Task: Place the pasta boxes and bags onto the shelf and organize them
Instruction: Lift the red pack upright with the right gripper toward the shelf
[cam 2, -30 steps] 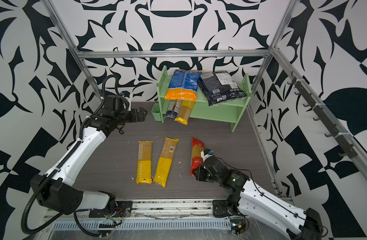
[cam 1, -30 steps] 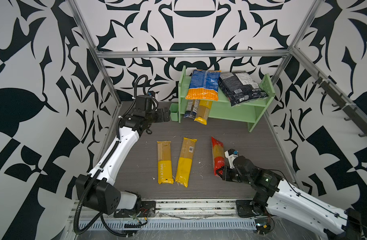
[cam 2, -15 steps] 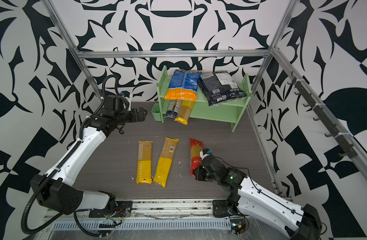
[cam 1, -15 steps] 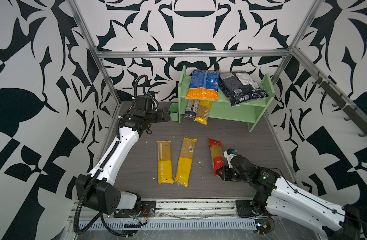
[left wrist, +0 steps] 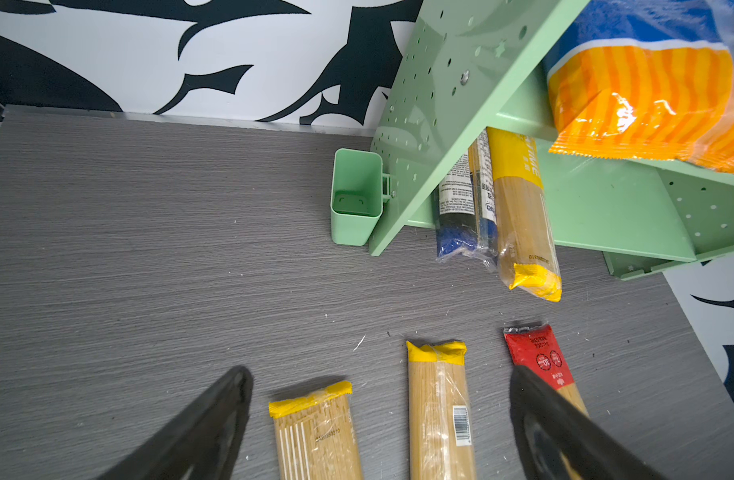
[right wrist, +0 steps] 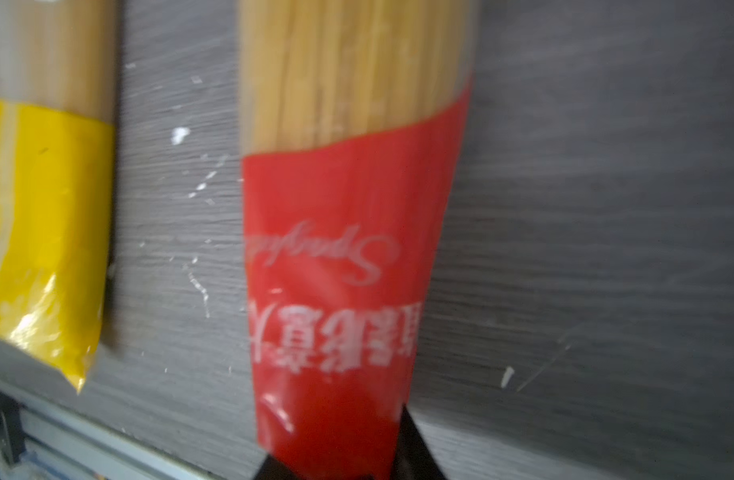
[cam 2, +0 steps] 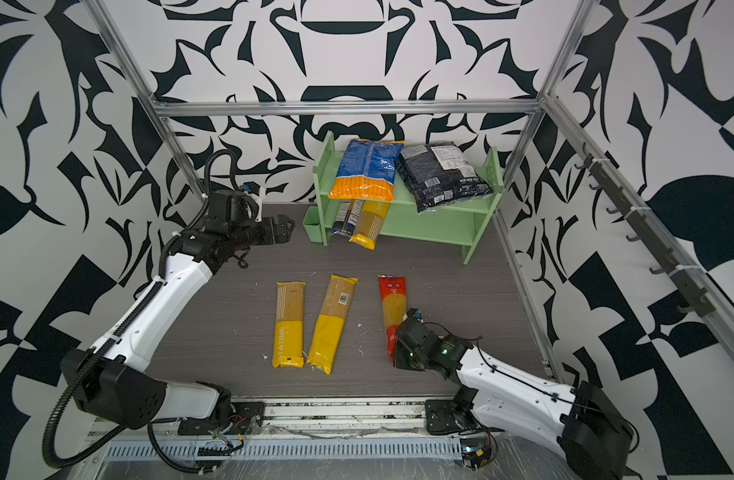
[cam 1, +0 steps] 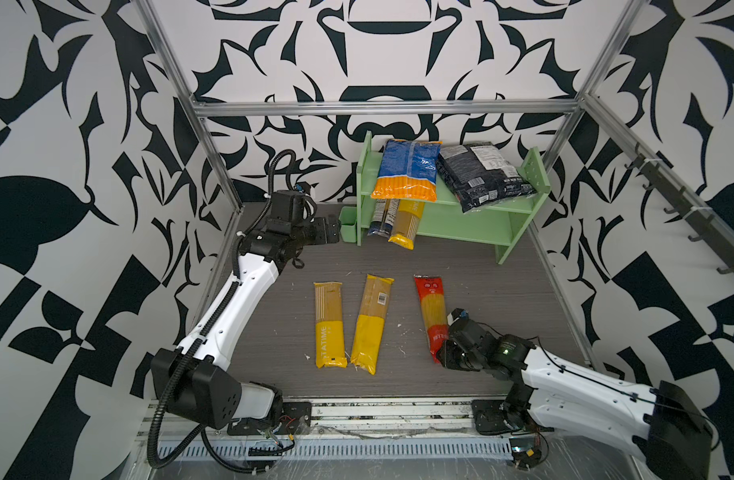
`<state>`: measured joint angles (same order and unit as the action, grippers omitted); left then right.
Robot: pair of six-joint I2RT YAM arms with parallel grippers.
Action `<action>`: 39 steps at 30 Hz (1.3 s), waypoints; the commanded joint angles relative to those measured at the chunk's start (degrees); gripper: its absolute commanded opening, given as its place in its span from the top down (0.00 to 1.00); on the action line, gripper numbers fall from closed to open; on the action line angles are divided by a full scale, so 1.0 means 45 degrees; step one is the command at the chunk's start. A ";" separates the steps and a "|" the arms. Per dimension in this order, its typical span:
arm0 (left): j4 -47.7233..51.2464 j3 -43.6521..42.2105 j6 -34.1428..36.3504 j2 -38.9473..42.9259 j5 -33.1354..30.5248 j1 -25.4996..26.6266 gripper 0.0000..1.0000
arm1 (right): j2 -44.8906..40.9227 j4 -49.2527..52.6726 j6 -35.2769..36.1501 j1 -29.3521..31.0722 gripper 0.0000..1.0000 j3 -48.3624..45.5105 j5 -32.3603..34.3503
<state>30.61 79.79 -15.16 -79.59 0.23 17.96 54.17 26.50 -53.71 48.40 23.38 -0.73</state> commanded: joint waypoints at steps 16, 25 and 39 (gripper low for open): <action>-0.0157 -0.0479 0.0604 0.0190 -0.0278 -0.0044 0.01 | 0.1976 0.0491 0.0623 -0.0169 0.03 0.1942 0.1302; -0.0152 -0.0529 0.0653 0.0238 -0.0381 -0.0041 0.01 | 0.3947 0.0733 0.0774 -0.0232 0.09 0.2524 0.1419; -0.0045 -0.0741 0.0699 0.0422 -0.0482 -0.0054 0.01 | 0.3869 -0.1200 0.0475 -0.0249 0.94 0.1291 0.0519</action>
<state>30.46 77.28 -12.34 -79.31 -1.69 17.96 71.53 24.80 -51.51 47.33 32.32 3.44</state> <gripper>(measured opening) 0.992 0.179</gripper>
